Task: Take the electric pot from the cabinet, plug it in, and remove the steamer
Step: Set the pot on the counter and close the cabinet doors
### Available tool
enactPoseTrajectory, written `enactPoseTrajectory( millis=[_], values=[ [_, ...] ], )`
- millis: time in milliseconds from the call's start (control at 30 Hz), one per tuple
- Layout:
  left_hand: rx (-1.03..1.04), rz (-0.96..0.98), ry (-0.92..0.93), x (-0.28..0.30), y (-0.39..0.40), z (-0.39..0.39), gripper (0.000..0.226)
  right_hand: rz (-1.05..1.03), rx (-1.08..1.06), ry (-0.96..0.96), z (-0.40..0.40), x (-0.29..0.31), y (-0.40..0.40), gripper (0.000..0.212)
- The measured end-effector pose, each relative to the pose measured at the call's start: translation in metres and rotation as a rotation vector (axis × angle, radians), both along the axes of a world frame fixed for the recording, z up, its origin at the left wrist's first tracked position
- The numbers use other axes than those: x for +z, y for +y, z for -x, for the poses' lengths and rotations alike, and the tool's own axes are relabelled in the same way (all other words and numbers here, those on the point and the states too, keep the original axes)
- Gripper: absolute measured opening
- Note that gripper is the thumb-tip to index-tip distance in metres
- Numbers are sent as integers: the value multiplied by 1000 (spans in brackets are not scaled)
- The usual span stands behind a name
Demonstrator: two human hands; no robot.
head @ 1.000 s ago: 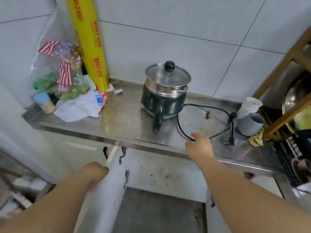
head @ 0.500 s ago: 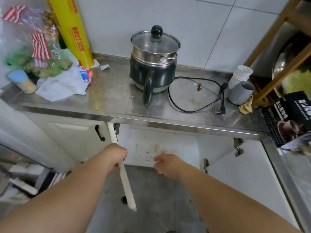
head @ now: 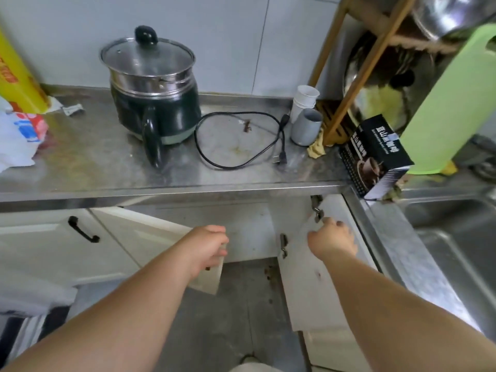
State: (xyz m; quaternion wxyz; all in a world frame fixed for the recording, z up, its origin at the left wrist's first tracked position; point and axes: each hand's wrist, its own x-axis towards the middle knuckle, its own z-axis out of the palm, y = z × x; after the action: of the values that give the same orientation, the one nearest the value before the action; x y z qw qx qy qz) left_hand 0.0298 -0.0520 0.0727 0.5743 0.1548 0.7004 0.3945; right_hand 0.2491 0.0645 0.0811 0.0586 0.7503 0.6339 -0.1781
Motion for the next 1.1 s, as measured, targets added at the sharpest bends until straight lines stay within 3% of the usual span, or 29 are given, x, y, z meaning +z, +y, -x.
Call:
enactPoseTrajectory(
  millis=[100, 233, 467, 533, 700, 800, 967, 1100],
  values=[
    [-66, 4, 17, 6, 11, -19, 17, 133, -188, -91, -53, -1, 9, 52],
    [-124, 10, 44, 16, 19, -27, 17, 178, -220, -87, -62, -15, 10, 57],
    [-55, 18, 89, 32, 27, -23, 26, 253, -316, 103, -51, -3, 28, 66],
    [-53, 6, 97, 37, 27, -25, 27, 275, -291, 236, -42, -2, 27, 64],
    [-16, -12, 144, 57, 26, -19, 26, 470, -343, 780, -18, 11, 31, 41],
    [58, -38, 175, 71, 24, -8, 25, 539, -200, 861, -1, 19, 31, 37],
    [150, -87, 249, 94, 19, 13, 17, 458, 65, 919, 40, 54, 40, 21],
    [195, -128, 269, 103, 22, 31, 18, 310, 160, 891, 64, 79, 61, 8]
  ],
)
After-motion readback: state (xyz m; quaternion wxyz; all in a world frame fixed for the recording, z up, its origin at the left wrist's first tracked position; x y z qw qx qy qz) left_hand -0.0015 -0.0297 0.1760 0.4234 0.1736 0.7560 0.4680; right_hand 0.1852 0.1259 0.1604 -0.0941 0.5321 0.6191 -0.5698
